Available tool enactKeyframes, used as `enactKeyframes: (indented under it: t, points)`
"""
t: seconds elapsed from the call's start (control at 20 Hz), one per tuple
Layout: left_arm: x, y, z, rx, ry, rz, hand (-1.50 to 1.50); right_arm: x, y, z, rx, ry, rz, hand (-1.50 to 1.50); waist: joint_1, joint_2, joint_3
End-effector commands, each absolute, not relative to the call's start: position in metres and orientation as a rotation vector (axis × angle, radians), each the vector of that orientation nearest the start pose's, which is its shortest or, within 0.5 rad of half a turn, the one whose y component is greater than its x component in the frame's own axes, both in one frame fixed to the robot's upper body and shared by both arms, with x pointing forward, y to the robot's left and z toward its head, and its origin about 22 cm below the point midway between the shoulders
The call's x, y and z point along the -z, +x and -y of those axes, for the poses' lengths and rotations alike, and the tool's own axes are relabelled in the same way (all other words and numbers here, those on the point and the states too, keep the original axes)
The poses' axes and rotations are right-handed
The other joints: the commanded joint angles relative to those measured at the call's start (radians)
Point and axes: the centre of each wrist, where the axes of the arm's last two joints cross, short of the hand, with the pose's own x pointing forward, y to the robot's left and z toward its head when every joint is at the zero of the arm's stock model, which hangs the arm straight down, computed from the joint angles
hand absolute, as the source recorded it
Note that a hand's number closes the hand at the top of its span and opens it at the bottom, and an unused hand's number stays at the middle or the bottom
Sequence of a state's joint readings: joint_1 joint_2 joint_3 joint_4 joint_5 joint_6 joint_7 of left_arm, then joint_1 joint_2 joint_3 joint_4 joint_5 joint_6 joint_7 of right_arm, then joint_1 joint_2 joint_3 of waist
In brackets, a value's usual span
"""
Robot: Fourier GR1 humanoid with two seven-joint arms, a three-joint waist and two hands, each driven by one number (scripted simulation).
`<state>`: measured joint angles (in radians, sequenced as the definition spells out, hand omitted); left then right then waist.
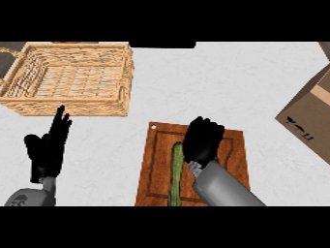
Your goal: Pick the sweet potato from the cutting board and place it in the cardboard box
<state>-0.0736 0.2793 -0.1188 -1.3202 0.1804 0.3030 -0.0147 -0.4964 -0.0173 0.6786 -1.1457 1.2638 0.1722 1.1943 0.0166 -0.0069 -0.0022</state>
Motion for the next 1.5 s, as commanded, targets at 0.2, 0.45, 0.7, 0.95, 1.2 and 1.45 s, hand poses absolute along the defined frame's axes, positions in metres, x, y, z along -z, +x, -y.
enactKeyframes:
  t: [0.2,0.45,0.7,0.95,1.2,1.45]
  points:
    - [0.015,0.270,-0.271,-0.053,0.298,1.381,0.00,-0.003,0.282,0.036,-1.041,-1.571,0.636,1.50,-0.012,0.006,0.002]
    - [0.038,0.241,-0.286,-0.068,0.315,1.370,0.00,-0.014,0.249,0.079,-0.989,-1.187,0.804,1.50,-0.044,-0.003,0.003]
    - [0.029,0.245,-0.287,-0.082,0.324,1.370,0.00,-0.033,0.215,0.152,-0.960,-1.012,0.937,1.50,-0.052,-0.002,0.003]
    - [0.024,0.250,-0.276,-0.073,0.325,1.392,0.00,-0.092,0.176,0.152,-0.919,-1.103,1.030,1.50,-0.031,0.002,0.002]
    - [0.021,0.256,-0.275,-0.062,0.324,1.360,0.00,-0.156,0.155,0.174,-0.801,-1.184,1.169,1.50,-0.034,0.002,0.002]
    - [0.019,0.275,-0.282,-0.086,0.314,1.375,0.00,-0.204,0.134,0.185,-0.692,-1.261,1.232,1.50,-0.031,0.006,0.000]
